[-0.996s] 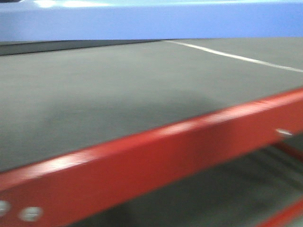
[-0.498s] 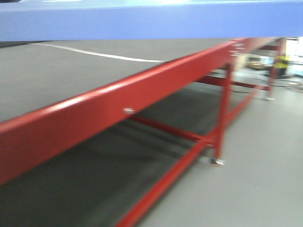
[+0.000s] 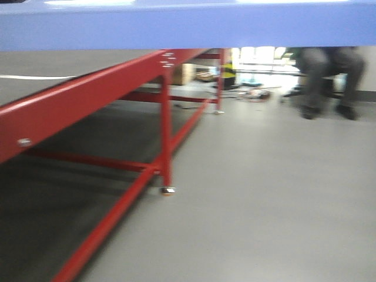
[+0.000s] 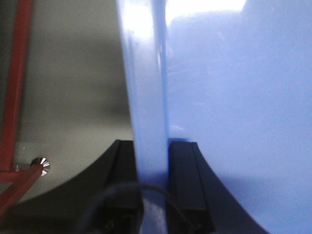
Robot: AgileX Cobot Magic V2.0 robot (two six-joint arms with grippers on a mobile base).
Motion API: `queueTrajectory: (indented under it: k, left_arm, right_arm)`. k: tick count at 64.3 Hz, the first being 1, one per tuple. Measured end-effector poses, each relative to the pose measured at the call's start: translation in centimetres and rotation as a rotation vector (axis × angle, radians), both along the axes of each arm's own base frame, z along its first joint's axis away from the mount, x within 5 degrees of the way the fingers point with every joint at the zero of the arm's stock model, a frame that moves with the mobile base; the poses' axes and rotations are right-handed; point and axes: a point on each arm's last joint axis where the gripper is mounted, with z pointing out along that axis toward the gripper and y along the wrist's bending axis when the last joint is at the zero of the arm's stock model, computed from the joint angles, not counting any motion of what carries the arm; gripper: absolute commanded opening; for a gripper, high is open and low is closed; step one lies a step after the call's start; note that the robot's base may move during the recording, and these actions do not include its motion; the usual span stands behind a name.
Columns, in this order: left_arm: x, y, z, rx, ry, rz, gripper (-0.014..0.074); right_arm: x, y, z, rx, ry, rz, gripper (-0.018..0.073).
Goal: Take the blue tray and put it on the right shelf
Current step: 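Hold the tray raised in both grippers while the base drives to the shelf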
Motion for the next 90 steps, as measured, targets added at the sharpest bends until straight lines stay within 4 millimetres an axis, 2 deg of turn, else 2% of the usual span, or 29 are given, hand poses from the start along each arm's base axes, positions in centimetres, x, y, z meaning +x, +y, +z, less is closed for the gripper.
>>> queueTrajectory:
  k: [90]
  left_arm:
    - [-0.18,-0.22,-0.01,-0.019,0.017,-0.006,-0.0046]
  right_arm:
    - [-0.04,-0.09,-0.05,-0.011,0.006,-0.002,0.0056]
